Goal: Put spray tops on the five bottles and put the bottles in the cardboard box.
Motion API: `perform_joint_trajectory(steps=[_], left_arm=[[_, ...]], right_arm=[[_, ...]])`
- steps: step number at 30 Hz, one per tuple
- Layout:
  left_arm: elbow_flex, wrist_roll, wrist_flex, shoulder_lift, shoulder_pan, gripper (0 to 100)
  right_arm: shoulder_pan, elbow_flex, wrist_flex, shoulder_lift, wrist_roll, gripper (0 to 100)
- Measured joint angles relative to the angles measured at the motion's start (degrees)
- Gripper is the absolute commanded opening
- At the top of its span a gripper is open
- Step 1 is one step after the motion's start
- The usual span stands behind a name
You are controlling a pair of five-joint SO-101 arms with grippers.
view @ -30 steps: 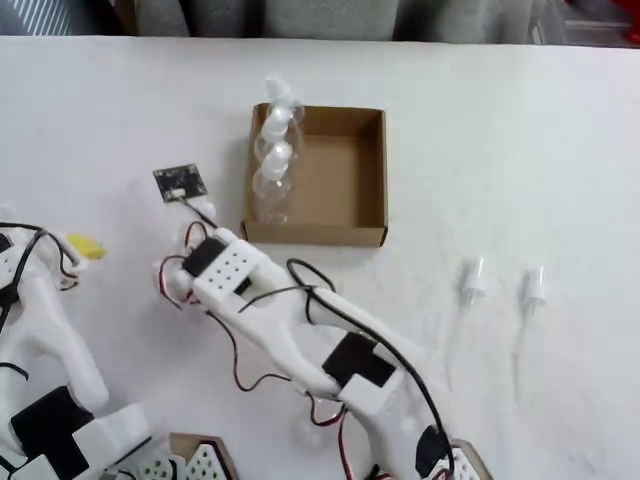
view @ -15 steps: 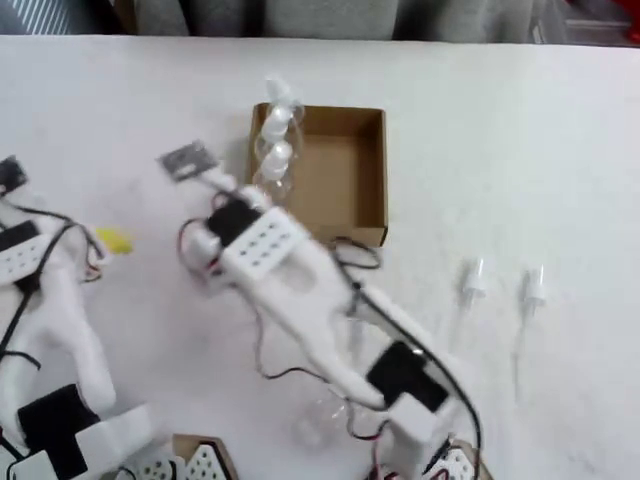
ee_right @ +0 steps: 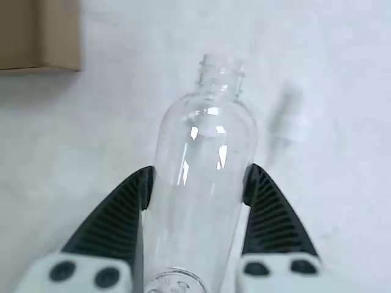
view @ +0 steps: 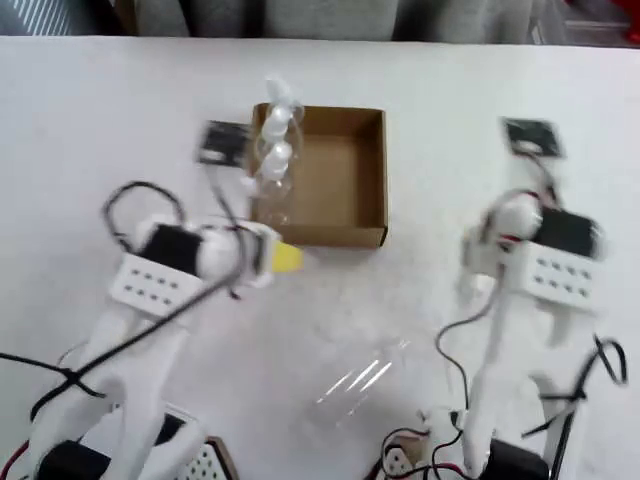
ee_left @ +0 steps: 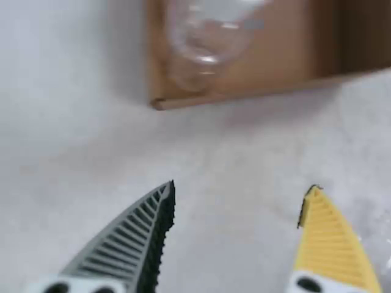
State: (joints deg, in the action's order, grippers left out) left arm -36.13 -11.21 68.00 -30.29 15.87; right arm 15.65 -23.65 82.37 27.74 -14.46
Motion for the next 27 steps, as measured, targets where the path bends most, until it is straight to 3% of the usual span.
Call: perform_joint_trajectory(steps=[4,10,22,27], left_arm=[[3.0,0.0,-3.7,4.2,14.2,32],[15.9,0.0,-6.9,22.7,23.0,32],[49.0,-6.4,-6.9,56.0,29.9,32],[58.0,-15.9,-11.4,66.2,31.7,33]], right_arm=[[17.5,-9.9,-9.5,4.0,-7.8,2.1],[36.1,-11.8,-18.4,2.5,-14.6,2.1],[47.1,-11.8,-33.5,-8.8,-15.3,2.1],[49.4,-11.8,-36.6,-13.6,-15.6,2.1]])
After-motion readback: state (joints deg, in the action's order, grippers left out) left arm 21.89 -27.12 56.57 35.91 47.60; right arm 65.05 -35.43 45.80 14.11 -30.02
